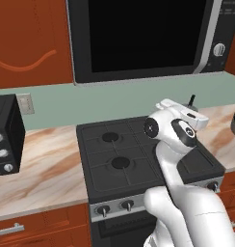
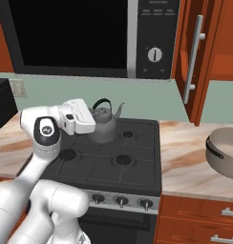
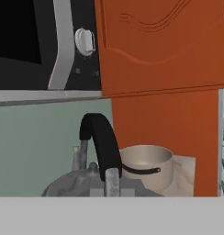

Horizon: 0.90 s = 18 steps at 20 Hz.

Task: Pick the kettle from the cabinet and place it on a stove burner. Then pick the pot from the counter and place it on another stove burner. Finally, turn both burners on.

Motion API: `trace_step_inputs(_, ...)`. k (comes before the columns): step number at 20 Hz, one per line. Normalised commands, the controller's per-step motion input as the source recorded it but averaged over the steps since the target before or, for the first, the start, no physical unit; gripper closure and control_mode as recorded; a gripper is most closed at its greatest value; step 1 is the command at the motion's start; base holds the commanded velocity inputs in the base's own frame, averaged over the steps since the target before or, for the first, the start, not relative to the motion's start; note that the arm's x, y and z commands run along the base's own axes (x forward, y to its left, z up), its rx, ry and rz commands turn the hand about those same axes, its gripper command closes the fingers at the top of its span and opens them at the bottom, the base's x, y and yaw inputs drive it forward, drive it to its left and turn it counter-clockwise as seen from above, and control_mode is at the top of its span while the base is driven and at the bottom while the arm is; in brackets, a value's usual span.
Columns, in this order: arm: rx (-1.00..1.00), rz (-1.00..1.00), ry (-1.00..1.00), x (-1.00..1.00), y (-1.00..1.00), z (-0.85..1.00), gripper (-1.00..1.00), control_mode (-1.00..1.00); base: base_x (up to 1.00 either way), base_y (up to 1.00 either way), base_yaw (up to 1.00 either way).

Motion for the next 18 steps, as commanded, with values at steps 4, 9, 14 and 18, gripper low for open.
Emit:
trace_step_inputs(4,-0.02,-0.06,0.0,0.28,0.0,-0.07,1.0,-1.0,0.0,0.0,0.0)
trace_step_inputs(9,-0.02,-0.07,0.0,0.25,-0.01,-0.04,1.0,-1.0,0.0,0.0,0.0)
trace_step_inputs(14,-0.01,-0.07,0.0,0.22,-0.01,-0.03,1.0,-1.0,0.0,0.0,0.0)
trace_step_inputs(18,-0.01,-0.08,0.0,0.24,-0.04,-0.02,1.0,-1.0,0.0,0.0,0.0)
